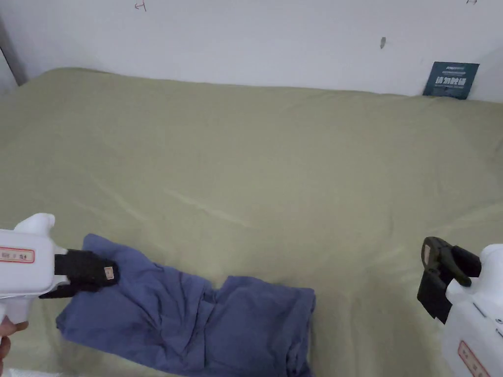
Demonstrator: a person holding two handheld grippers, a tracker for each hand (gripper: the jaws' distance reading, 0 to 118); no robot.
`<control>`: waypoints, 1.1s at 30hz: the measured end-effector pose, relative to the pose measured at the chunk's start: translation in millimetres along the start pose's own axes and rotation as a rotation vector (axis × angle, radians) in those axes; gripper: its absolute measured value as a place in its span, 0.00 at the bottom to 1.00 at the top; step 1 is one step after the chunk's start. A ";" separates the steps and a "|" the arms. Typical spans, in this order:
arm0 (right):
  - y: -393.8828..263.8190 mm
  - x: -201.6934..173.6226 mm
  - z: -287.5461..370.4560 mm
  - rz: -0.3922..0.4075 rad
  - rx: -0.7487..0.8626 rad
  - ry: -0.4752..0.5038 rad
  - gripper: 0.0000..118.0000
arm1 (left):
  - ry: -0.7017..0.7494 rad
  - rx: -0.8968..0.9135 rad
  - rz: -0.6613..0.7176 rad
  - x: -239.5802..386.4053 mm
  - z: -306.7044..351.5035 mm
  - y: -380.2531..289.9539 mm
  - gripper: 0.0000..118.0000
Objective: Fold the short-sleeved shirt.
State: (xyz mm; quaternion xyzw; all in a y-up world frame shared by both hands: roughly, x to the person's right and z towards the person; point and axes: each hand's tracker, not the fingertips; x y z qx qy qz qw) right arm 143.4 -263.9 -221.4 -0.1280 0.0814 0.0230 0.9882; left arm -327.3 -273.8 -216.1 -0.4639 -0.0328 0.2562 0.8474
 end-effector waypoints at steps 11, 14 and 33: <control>26.8 4.0 31.3 0.039 0.209 -0.098 0.01 | 0.057 -0.153 -0.235 143.6 -85.2 -35.6 0.06; 27.1 9.7 34.9 0.029 0.214 -0.101 0.01 | 0.082 -0.184 -0.291 173.0 -124.6 -49.8 0.07; -1.2 30.5 26.8 -0.080 0.067 -0.064 0.01 | -0.367 -0.370 -0.075 121.2 -192.6 -106.7 0.00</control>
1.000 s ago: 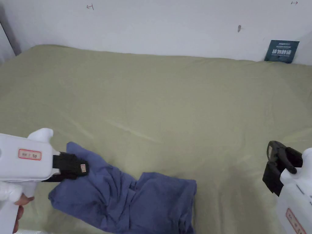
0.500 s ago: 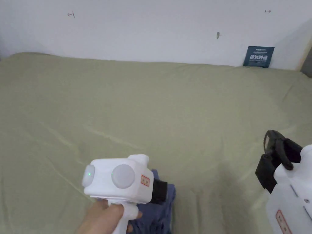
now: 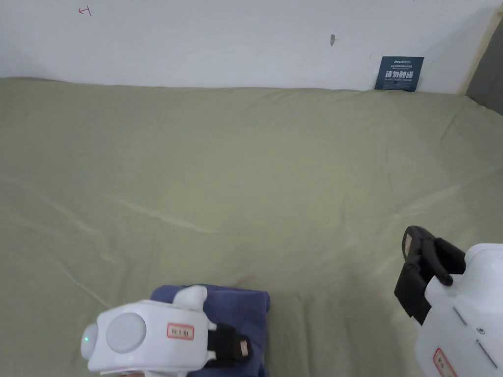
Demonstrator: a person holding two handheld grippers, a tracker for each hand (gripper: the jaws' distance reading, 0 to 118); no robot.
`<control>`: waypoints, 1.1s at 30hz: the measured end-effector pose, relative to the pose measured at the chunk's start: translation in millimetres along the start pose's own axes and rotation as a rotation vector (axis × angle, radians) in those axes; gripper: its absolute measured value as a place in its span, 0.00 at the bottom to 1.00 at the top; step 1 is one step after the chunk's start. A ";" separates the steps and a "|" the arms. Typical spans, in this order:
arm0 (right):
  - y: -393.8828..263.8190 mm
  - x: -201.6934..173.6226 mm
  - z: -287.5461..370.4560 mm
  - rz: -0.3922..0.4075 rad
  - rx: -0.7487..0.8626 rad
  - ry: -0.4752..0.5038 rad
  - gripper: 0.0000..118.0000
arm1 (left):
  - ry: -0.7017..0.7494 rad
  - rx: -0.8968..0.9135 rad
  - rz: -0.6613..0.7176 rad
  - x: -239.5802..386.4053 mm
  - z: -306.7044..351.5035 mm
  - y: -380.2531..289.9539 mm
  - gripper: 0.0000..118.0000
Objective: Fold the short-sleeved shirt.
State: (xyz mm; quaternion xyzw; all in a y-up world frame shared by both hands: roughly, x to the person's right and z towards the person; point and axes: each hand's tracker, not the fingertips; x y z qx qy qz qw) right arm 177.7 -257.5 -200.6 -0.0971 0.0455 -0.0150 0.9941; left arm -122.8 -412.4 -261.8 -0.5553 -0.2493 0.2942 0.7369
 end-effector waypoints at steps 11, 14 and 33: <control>-66.4 -29.0 -62.9 -0.266 -0.464 0.511 0.01 | -0.004 0.188 -0.039 -10.2 86.8 5.4 0.00; -117.6 -52.2 -106.8 -0.482 -0.670 0.756 0.01 | 0.117 0.237 -0.040 -34.6 130.8 5.1 0.00; -230.8 -28.7 -189.2 -0.943 -0.885 0.902 0.01 | -0.311 0.002 0.129 -121.5 78.9 69.8 0.88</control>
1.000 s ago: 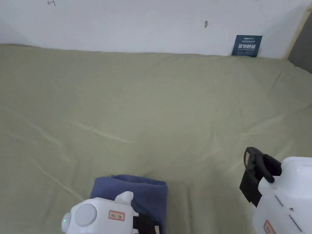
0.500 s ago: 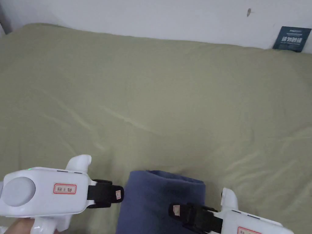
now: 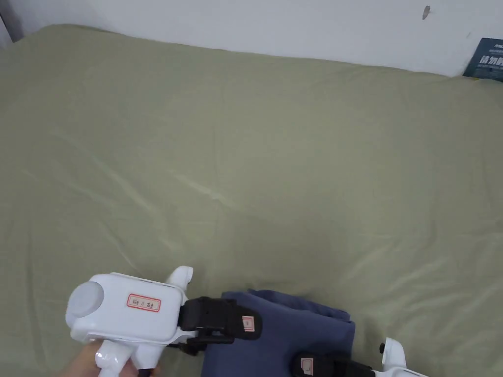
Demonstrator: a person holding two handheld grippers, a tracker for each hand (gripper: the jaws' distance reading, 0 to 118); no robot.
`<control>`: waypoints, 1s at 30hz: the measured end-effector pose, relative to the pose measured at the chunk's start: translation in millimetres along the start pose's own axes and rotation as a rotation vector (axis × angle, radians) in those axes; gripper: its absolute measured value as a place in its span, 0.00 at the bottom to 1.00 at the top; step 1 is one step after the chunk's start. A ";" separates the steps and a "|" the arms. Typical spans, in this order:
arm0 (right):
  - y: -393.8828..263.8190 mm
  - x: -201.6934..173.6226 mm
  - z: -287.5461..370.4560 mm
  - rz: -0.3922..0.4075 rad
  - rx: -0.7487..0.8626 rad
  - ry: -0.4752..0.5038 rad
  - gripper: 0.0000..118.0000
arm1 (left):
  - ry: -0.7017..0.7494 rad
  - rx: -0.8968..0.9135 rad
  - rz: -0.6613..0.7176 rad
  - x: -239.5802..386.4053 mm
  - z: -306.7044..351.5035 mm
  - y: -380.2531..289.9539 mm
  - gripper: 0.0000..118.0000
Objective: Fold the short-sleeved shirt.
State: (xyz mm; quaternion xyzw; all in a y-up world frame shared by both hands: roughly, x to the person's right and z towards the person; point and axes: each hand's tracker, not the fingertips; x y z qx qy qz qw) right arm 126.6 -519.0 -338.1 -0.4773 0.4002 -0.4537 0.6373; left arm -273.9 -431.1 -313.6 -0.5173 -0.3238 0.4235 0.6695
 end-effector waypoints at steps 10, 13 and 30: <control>-0.7 -56.8 17.0 0.201 0.030 -0.053 0.01 | 0.124 0.042 -0.040 -7.8 44.6 14.0 0.25; -1.1 -75.7 20.5 0.281 0.042 -0.074 0.01 | 0.229 0.111 -0.076 -13.1 108.7 26.7 0.25; 6.5 -86.3 9.3 0.377 0.082 -0.191 0.01 | 0.677 0.216 -0.070 -77.2 360.5 142.3 0.48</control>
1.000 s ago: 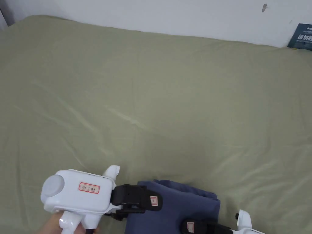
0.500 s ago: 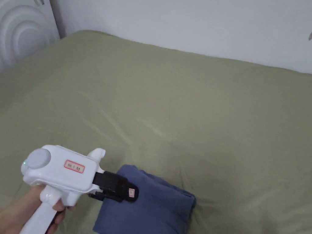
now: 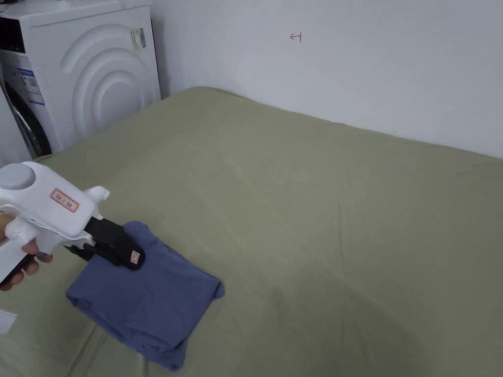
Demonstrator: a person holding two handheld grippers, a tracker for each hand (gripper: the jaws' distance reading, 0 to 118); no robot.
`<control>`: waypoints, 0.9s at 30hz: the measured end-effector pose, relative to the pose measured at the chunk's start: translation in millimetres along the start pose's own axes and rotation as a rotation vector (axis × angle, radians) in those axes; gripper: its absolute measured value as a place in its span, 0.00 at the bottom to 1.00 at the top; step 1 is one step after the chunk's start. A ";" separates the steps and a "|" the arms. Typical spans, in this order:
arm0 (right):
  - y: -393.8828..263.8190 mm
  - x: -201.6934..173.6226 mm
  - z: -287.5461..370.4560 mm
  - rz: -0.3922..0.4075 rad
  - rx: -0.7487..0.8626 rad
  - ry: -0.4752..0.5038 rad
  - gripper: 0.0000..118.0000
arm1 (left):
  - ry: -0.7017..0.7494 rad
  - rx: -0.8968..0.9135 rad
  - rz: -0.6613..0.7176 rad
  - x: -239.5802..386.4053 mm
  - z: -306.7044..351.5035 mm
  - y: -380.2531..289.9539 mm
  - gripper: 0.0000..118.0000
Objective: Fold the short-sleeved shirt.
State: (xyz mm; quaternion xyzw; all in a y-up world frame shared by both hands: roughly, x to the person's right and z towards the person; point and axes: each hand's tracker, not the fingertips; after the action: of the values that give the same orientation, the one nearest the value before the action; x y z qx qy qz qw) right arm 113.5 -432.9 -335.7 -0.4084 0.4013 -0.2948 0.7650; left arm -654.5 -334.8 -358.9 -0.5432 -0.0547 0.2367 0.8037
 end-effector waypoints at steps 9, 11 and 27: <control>3.5 -43.0 12.9 0.035 0.034 -0.005 0.01 | 0.191 0.219 0.033 33.2 45.2 -35.2 1.00; 10.4 -48.0 23.9 0.061 0.060 -0.001 0.01 | 0.151 0.220 0.031 52.6 51.1 -50.2 0.99; 66.3 -189.1 136.9 0.709 0.690 -0.818 0.01 | 0.187 0.981 -0.390 499.0 -26.9 -220.8 0.00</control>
State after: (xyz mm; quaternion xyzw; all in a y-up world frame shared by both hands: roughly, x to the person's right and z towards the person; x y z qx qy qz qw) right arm 143.5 -199.8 -275.1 -0.0608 0.0698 0.0433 0.9948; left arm -134.2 -203.9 -255.6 -0.1021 0.0342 0.0311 0.9937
